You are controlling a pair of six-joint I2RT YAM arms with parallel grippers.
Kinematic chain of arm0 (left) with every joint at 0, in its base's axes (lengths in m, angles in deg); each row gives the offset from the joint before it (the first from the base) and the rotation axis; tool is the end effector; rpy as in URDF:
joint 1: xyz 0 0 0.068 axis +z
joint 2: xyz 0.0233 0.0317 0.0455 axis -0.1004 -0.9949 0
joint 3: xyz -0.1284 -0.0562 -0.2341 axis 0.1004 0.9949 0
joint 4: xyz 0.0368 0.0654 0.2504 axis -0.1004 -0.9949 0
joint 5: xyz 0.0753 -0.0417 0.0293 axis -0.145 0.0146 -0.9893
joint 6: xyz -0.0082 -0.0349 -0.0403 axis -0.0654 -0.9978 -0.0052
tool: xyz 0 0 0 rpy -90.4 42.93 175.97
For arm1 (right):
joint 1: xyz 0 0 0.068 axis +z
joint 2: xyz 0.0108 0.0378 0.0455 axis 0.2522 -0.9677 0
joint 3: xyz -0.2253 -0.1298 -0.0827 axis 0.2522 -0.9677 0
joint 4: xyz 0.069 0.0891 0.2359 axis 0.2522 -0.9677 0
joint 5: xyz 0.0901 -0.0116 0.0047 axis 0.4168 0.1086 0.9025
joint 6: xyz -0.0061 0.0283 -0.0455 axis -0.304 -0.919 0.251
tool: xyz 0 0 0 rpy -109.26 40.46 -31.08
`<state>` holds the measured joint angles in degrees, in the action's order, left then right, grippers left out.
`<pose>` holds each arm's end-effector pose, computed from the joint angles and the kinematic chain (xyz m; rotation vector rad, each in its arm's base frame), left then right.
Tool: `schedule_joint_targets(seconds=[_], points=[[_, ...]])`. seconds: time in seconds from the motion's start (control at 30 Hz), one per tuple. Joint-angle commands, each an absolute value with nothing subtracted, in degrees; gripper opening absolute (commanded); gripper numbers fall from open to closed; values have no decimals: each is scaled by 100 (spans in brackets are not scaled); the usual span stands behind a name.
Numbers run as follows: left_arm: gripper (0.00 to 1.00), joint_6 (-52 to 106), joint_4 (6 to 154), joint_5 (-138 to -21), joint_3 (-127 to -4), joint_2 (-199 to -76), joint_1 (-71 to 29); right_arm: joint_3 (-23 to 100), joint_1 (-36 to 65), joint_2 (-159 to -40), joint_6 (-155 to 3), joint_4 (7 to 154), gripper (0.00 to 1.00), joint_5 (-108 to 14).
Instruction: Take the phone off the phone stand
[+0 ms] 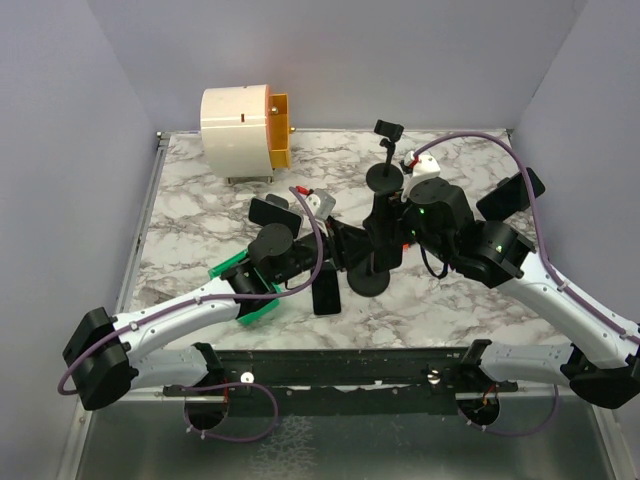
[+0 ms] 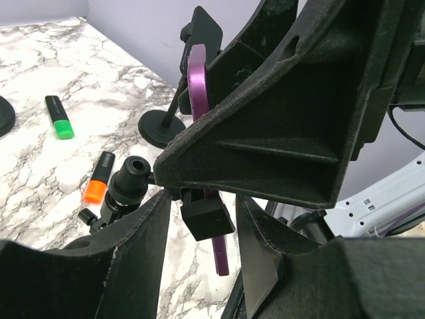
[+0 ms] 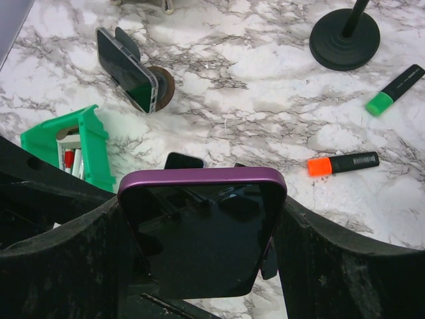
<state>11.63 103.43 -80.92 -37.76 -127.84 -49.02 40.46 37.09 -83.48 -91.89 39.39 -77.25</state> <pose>0.1516 -0.2226 0.3326 0.4911 1.5383 -1.2262 0.1527 0.1710 0.4128 -0.2749 2.0409 0.3972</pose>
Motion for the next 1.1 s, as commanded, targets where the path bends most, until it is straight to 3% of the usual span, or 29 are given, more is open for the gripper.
schedule_joint_targets(seconds=[0.0,0.27,0.4,0.43,0.8,1.07], points=[[44,1083,10532,-8057,-3820,-12874,-4935,4279,3737,-8311,-9345,4088,0,-7817],[29,1160,10537,-7988,-3674,-12711,-4940,4275,3731,-8301,-9337,4053,0,-7907],[3,1151,10537,-7895,-3601,-12587,-4938,4253,3740,-8288,-9336,4030,0,-7943],[0,1123,10536,-7878,-3589,-12570,-4943,4241,3740,-8281,-9336,4031,0,-7957],[0,413,11085,-8427,-2924,-12350,-4935,4012,3735,-8153,-9676,3719,0,-8895],[0,31,11404,-8711,-2706,-12311,-4918,3881,3734,-8072,-9817,3637,0,-8939]])
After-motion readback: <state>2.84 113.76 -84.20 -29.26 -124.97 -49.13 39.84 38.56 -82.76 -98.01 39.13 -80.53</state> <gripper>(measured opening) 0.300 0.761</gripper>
